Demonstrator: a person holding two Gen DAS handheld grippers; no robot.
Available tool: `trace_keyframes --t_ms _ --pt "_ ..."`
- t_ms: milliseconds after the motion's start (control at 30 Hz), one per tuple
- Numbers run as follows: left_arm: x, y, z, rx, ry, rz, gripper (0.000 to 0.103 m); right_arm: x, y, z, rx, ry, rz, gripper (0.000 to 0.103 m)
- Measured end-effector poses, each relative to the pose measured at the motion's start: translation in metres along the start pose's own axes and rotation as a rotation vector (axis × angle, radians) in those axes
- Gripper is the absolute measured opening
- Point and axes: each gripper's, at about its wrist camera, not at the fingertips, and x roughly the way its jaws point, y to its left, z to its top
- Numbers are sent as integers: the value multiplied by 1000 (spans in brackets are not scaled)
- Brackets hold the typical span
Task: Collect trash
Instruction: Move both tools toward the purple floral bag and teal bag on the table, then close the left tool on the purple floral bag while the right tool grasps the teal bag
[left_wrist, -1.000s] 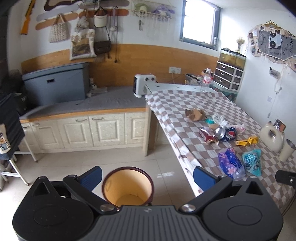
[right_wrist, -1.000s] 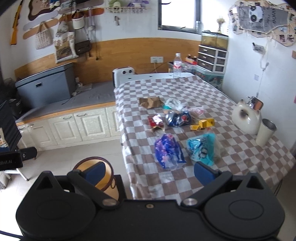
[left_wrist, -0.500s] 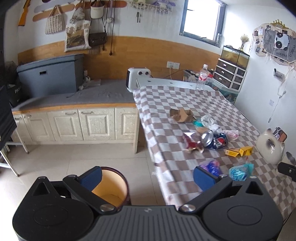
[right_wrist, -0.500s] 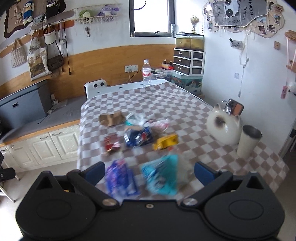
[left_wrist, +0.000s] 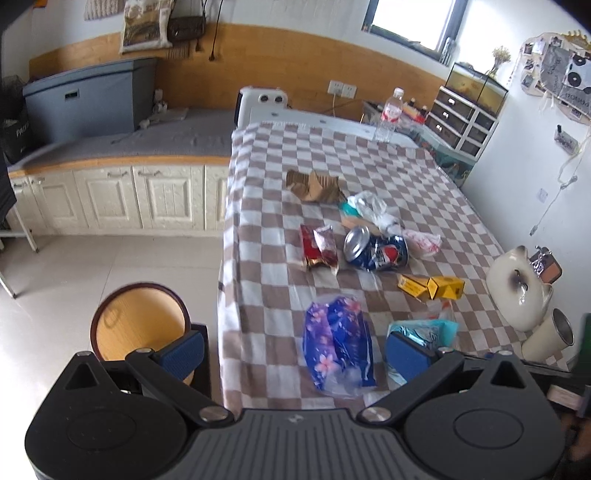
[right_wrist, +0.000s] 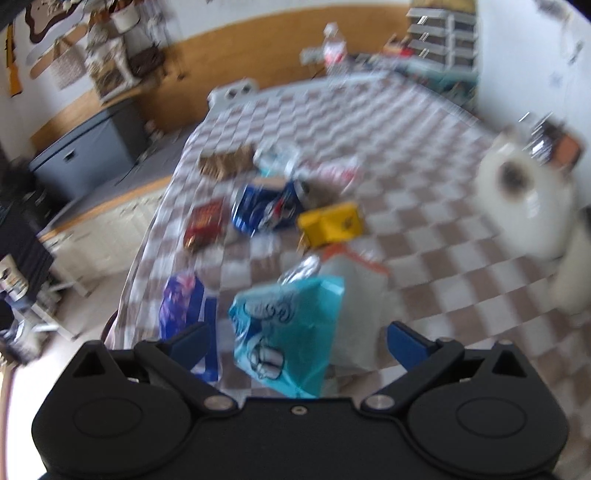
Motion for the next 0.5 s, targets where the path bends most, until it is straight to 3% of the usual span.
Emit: trace_keyframes --t_ms 167,333,433,500 --pt "12 -9 4 -19 54 6 103 44 -2 1 52 106 66 102" --pt "38 -24 10 -7 134 -3 103 68 -3 3 142 150 44 99" --pt "56 -33 13 0 179 -27 103 68 -4 7 126 143 56 78" --pt "70 -38 15 -1 203 -35 103 68 -11 8 132 150 82 77"
